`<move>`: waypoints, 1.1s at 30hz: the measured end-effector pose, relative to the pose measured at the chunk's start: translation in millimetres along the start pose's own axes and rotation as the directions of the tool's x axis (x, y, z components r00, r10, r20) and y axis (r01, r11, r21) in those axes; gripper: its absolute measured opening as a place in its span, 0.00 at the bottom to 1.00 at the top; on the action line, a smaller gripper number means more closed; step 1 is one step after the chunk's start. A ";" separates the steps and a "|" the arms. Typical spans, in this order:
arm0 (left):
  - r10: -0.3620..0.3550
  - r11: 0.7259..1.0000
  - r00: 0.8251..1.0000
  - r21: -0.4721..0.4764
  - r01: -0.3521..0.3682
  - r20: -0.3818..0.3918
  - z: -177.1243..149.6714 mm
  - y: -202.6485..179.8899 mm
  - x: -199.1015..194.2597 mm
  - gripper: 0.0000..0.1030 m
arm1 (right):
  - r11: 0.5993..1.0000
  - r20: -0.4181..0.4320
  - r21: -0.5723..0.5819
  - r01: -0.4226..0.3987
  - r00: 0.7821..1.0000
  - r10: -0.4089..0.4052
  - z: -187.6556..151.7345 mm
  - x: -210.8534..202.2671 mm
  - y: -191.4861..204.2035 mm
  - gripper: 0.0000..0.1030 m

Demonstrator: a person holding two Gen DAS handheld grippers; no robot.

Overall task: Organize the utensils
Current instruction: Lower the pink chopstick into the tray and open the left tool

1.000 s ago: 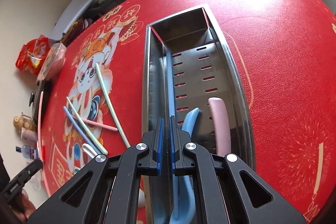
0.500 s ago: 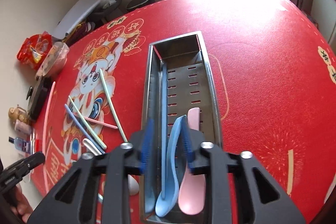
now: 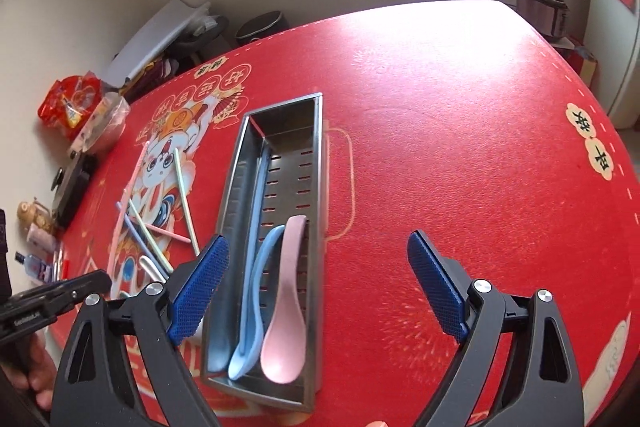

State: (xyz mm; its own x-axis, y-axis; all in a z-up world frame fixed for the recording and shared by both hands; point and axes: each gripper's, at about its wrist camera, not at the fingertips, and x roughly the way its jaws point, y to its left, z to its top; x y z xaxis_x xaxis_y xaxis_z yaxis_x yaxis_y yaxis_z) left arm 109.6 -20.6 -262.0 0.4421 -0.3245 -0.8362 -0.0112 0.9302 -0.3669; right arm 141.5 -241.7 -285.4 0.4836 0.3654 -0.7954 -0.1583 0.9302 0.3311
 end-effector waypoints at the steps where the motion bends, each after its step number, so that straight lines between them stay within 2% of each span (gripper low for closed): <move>1: -0.004 1.000 1.000 0.001 0.004 -0.003 1.4 -5.5 4.8 0.06 | 1.000 -0.003 0.004 0.001 1.000 -0.001 1.1 -0.6 -5.4 0.85; 11: -0.018 0.999 1.000 -0.040 0.018 -0.015 12.0 -54.0 55.2 0.06 | 0.999 -0.026 -0.052 -0.016 1.000 0.015 16.9 0.4 -35.9 0.85; 20: 0.067 0.995 0.997 -0.070 -0.069 -0.043 12.4 -65.0 90.4 0.06 | 0.996 -0.056 -0.074 -0.043 0.998 0.039 25.8 5.5 -51.5 0.85; 33: 0.133 0.989 0.989 -0.055 -0.137 -0.061 12.4 -70.4 105.1 0.06 | 0.996 -0.052 -0.047 -0.075 0.996 0.072 25.9 0.2 -69.2 0.85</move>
State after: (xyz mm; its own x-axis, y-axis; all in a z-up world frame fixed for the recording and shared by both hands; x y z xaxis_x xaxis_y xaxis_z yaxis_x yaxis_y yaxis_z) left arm 167.9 -118.1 -318.9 0.3807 -0.2075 -0.9011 -0.1209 0.9549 -0.2710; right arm 174.8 -306.8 -295.4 0.4254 0.4331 -0.7946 -0.2347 0.9008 0.3653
